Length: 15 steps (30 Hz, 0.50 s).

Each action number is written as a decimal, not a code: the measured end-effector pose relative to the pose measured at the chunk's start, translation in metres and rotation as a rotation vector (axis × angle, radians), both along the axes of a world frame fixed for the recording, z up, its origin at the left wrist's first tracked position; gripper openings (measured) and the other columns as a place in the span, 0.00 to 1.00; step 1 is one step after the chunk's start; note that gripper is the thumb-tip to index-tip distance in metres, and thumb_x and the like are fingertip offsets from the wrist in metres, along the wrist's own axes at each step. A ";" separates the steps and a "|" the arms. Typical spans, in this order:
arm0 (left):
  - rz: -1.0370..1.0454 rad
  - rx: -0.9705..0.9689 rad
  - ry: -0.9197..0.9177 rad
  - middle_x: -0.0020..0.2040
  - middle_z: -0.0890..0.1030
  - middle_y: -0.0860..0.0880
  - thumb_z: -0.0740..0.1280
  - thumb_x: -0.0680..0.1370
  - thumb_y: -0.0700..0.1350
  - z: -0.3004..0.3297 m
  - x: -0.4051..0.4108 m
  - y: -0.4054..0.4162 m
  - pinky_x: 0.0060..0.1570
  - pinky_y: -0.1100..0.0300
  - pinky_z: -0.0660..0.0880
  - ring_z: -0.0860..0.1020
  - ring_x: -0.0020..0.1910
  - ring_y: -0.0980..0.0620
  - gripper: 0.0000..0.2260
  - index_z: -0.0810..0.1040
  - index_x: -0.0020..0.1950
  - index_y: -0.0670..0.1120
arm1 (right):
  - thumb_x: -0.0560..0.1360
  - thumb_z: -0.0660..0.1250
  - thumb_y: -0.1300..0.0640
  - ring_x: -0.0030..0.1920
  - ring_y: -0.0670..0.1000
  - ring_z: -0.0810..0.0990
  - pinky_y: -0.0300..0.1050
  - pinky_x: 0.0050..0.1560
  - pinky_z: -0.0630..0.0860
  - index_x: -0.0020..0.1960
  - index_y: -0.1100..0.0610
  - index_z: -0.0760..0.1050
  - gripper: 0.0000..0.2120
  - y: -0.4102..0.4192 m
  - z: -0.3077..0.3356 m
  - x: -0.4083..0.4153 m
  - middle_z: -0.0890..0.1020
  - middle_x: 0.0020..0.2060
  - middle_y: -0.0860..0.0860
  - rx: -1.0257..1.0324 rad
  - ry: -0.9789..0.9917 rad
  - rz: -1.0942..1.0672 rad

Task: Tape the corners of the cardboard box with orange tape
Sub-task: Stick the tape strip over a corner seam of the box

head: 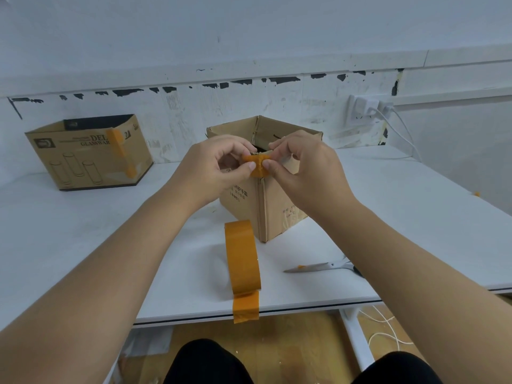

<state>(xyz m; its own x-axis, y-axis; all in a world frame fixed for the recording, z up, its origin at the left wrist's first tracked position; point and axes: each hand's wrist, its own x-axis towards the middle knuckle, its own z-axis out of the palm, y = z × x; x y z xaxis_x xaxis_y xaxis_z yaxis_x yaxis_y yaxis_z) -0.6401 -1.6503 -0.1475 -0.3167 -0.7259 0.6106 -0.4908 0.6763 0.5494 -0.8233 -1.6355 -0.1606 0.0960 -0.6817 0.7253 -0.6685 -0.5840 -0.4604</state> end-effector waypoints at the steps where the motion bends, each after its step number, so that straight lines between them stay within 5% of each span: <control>1: 0.000 -0.003 0.001 0.51 0.81 0.52 0.71 0.74 0.38 -0.001 0.000 0.000 0.46 0.60 0.79 0.79 0.43 0.56 0.05 0.80 0.45 0.48 | 0.73 0.71 0.55 0.49 0.47 0.78 0.35 0.46 0.72 0.45 0.57 0.81 0.06 0.000 0.000 0.000 0.82 0.48 0.48 -0.007 0.005 -0.001; 11: 0.008 -0.025 0.019 0.54 0.81 0.54 0.71 0.75 0.41 -0.006 0.001 0.001 0.49 0.49 0.79 0.81 0.44 0.48 0.04 0.80 0.48 0.47 | 0.73 0.72 0.53 0.49 0.47 0.78 0.38 0.47 0.73 0.45 0.56 0.81 0.06 -0.003 0.001 -0.002 0.82 0.48 0.48 -0.031 0.051 -0.008; 15: 0.033 -0.007 0.041 0.52 0.81 0.56 0.71 0.74 0.43 -0.008 0.001 0.002 0.47 0.54 0.80 0.81 0.42 0.49 0.06 0.79 0.50 0.49 | 0.73 0.72 0.52 0.49 0.48 0.78 0.38 0.47 0.73 0.44 0.55 0.81 0.06 -0.003 0.003 -0.004 0.82 0.47 0.48 -0.030 0.071 -0.014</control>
